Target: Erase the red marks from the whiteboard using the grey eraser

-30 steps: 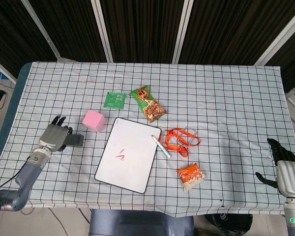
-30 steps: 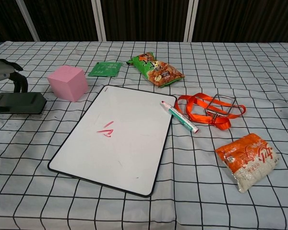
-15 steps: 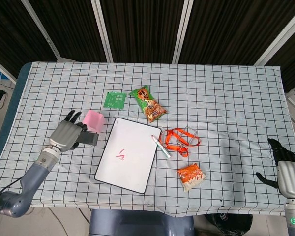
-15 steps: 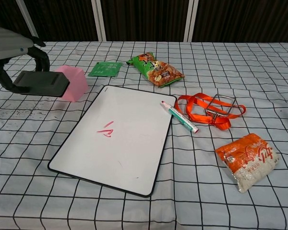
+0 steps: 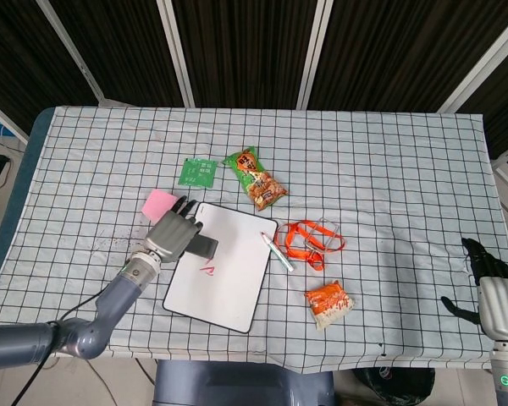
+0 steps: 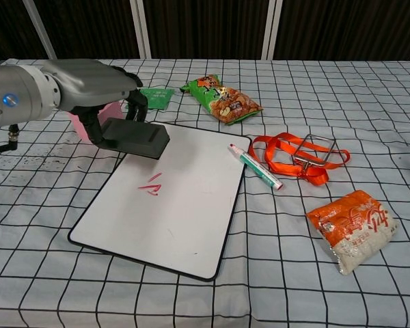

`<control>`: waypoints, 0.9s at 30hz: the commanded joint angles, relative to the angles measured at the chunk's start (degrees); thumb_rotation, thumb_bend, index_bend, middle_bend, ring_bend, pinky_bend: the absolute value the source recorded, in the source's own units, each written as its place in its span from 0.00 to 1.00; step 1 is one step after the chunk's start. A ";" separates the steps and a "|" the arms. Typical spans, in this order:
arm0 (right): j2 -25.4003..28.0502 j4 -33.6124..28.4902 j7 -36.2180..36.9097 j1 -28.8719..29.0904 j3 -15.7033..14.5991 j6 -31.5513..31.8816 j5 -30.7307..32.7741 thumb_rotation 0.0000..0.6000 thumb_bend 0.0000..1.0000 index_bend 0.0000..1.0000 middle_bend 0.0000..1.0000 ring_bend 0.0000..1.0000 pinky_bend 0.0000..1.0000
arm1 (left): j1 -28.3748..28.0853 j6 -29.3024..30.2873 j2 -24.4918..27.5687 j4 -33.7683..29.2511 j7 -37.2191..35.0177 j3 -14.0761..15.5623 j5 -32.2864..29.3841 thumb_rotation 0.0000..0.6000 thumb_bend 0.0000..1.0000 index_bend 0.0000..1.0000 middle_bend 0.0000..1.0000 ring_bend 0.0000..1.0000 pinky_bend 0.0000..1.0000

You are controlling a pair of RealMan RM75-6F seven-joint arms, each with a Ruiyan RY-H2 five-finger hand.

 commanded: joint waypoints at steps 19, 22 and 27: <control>0.12 -0.06 0.21 -0.06 0.04 0.00 0.07 1.00 0.22 0.01 0.12 0.21 0.22 | -2.71 0.61 -5.07 4.59 -0.20 3.80 -1.14 1.00 0.32 0.42 0.42 0.00 0.00; 0.15 -0.03 0.30 -0.07 0.02 -0.05 0.09 1.00 0.21 0.01 0.12 0.21 0.22 | -2.89 0.58 -5.41 4.97 -0.37 4.06 -1.21 1.00 0.32 0.42 0.42 0.00 0.00; 0.18 -0.07 0.42 -0.03 0.04 -0.17 0.15 1.00 0.21 0.01 0.12 0.21 0.22 | -3.28 0.37 -6.33 5.87 -0.75 4.58 -0.92 1.00 0.32 0.42 0.42 0.00 0.00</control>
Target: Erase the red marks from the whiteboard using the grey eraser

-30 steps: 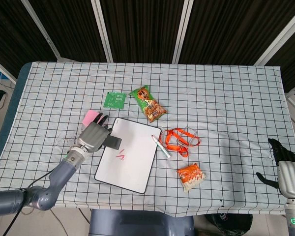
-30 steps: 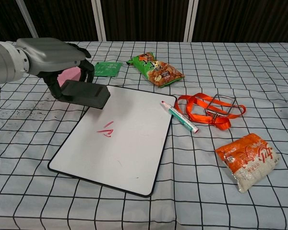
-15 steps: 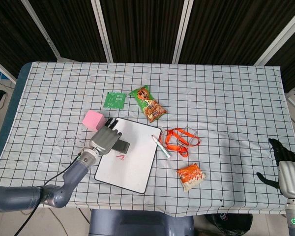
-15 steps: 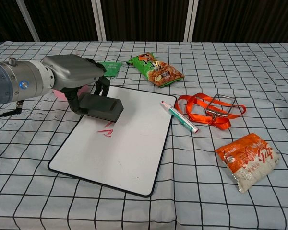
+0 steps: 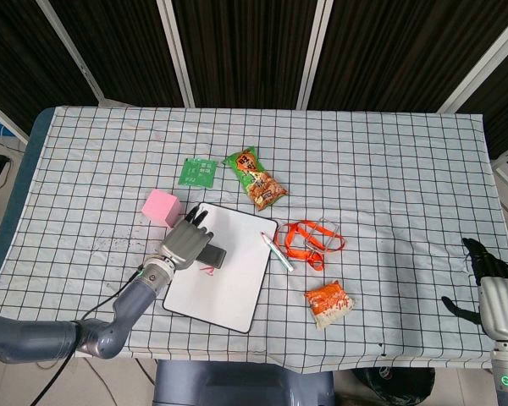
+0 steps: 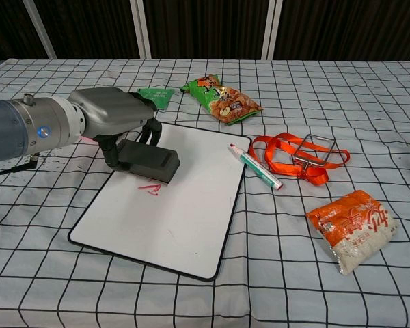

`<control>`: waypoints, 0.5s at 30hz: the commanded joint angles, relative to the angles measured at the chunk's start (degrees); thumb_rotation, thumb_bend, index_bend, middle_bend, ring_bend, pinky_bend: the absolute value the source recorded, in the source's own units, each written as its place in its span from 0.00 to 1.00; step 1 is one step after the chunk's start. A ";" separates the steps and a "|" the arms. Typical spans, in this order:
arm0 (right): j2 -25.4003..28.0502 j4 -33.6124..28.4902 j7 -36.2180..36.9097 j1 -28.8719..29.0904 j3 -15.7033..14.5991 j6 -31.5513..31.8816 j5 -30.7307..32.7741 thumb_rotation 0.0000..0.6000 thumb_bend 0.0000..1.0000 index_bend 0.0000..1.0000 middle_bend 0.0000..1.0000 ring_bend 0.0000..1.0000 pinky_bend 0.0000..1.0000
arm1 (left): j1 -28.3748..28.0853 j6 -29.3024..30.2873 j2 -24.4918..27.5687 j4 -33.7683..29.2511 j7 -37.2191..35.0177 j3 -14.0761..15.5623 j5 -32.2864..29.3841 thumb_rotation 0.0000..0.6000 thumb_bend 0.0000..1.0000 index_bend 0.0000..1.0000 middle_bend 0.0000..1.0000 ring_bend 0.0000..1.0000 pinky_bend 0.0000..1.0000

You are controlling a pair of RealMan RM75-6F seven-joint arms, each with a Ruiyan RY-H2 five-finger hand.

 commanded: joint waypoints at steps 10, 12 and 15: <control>0.09 0.00 0.12 0.02 -0.02 -0.07 -0.04 1.00 0.22 0.01 0.13 0.21 0.22 | -0.96 -0.36 -1.71 1.26 -0.09 1.03 -0.29 1.00 0.32 0.42 0.42 0.00 0.00; 0.08 0.01 0.18 0.00 0.00 -0.05 -0.03 1.00 0.22 0.01 0.13 0.21 0.22 | -1.04 -0.33 -1.64 1.08 -0.20 1.16 -0.24 1.00 0.32 0.42 0.42 0.00 0.00; 0.08 0.02 0.19 0.01 -0.02 -0.05 -0.07 1.00 0.21 0.01 0.12 0.21 0.22 | -1.04 -0.32 -1.33 0.51 -0.14 1.79 0.00 1.00 0.32 0.42 0.42 0.00 0.00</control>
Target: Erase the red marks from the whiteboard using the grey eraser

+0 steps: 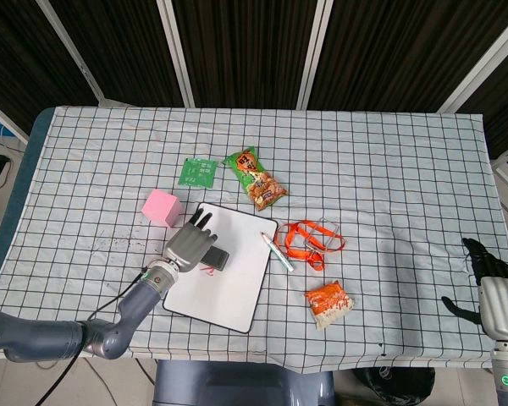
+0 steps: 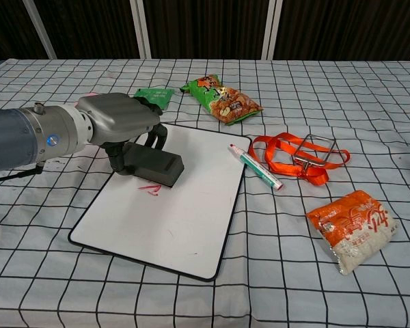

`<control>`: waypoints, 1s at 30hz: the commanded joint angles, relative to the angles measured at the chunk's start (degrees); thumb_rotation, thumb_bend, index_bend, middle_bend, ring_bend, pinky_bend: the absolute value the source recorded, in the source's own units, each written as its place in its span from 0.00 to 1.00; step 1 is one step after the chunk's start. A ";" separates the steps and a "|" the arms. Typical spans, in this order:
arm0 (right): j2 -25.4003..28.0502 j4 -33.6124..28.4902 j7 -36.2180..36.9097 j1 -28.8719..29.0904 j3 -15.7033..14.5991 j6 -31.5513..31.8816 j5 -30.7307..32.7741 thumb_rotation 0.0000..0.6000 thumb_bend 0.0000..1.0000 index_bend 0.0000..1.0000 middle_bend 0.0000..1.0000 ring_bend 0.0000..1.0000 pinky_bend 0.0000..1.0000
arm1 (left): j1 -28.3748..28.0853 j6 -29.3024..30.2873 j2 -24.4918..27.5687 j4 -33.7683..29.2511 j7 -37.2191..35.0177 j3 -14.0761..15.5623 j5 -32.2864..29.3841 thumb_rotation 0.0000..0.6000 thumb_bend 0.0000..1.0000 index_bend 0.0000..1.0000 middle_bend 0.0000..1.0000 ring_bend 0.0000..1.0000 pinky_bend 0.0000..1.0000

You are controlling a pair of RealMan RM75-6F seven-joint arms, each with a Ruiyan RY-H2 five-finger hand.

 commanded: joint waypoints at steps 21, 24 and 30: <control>-0.07 0.09 0.00 -0.03 -0.02 0.21 -0.27 1.00 0.22 0.01 0.12 0.21 0.22 | 0.53 1.66 4.34 -11.48 3.49 6.65 4.78 1.00 0.32 0.42 0.42 0.00 0.00; -0.06 0.07 0.01 -0.04 -0.01 0.26 -0.29 1.00 0.22 0.01 0.13 0.21 0.22 | 0.46 2.28 4.32 -11.84 3.91 6.57 4.95 1.00 0.32 0.42 0.42 0.00 0.00; 0.00 0.04 0.05 -0.05 -0.05 0.23 -0.31 1.00 0.22 0.01 0.12 0.21 0.22 | -0.31 2.50 3.40 -10.17 5.66 6.27 2.97 1.00 0.32 0.42 0.42 0.00 0.00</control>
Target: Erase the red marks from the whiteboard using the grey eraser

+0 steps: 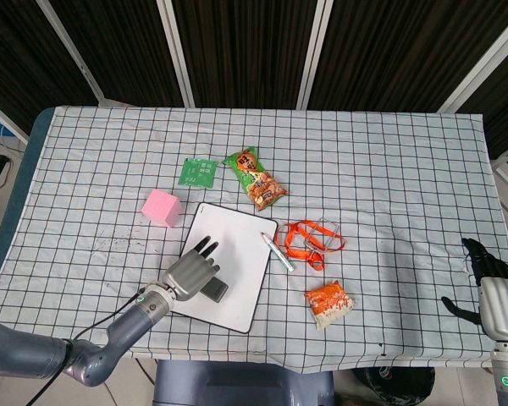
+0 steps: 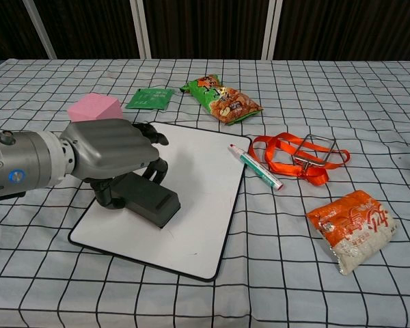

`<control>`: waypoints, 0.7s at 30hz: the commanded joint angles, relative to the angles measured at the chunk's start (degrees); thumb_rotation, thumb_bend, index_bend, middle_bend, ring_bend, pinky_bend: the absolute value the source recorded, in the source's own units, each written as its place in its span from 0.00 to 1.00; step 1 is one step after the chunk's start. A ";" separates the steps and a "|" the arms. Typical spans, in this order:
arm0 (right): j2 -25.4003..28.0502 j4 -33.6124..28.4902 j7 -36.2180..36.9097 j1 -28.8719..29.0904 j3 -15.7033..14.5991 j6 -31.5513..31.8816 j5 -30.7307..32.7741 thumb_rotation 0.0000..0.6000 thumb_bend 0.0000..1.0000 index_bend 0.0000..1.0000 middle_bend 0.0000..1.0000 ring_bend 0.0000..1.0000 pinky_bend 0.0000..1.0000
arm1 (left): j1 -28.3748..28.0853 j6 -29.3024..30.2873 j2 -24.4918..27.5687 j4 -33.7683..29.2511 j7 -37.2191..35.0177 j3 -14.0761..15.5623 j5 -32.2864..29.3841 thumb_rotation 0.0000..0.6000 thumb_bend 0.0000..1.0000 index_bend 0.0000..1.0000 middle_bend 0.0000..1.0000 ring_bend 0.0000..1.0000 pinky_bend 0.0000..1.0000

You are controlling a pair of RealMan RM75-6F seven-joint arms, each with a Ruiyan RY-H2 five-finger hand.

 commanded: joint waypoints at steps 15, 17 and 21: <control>-0.01 0.01 0.04 -0.01 -0.01 -0.03 0.02 1.00 0.22 0.01 0.13 0.21 0.22 | -2.57 -1.29 -3.34 7.89 0.55 -2.91 -5.17 1.00 0.32 0.42 0.42 0.00 0.00; -0.01 0.03 0.09 -0.01 0.00 -0.03 0.01 1.00 0.22 0.01 0.13 0.21 0.22 | -2.99 -1.57 -3.71 8.90 0.77 -3.34 -6.31 1.00 0.32 0.42 0.42 0.00 0.00; -0.01 0.00 0.21 -0.03 0.01 -0.02 0.04 1.00 0.22 0.01 0.13 0.21 0.22 | -3.94 -2.80 -4.57 11.12 -0.19 -4.99 -9.34 1.00 0.32 0.42 0.42 0.00 0.00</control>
